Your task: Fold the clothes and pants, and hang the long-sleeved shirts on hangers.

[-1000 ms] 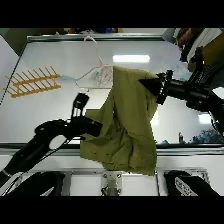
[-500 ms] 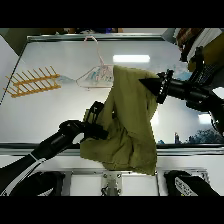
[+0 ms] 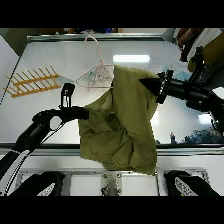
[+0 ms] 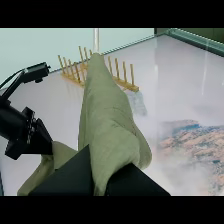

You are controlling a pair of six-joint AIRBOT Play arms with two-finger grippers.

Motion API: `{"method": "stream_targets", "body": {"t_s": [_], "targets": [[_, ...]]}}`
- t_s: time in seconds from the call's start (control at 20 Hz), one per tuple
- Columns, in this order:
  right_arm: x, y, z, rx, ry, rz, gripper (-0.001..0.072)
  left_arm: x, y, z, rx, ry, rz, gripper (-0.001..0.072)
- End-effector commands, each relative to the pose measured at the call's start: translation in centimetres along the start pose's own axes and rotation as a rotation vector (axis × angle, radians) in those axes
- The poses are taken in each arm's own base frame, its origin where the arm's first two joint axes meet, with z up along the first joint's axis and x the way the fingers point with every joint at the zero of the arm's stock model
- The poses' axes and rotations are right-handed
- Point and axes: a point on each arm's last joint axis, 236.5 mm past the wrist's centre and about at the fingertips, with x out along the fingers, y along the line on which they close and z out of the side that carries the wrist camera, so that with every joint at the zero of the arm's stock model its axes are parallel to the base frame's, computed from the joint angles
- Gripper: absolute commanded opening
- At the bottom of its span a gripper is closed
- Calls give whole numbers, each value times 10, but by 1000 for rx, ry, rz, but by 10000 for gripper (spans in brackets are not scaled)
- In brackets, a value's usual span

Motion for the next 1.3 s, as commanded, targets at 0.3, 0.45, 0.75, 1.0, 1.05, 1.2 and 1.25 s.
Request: {"method": "stream_targets", "body": {"t_s": [0.3,0.45,0.75,1.0,1.05,1.2,1.25], "targets": [[0,0,1,2,-1,0,10,12,35,42,-106,-14,41,630],[0,0,1,2,0,0,10,0,21,58,-133,2,17,624],[0,0,1,2,-1,0,11,-23,-60,33,-103,-38,-117,611],[0,0,1,3,-1,0,11,36,-109,-23,-138,93,-161,609],[0,0,1,2,-1,0,11,46,-114,-31,-127,130,-155,610],[0,0,1,3,-1,0,11,68,-115,-51,-126,242,-120,609],[0,0,1,3,-1,0,11,74,-115,-55,-127,266,-111,609]]}}
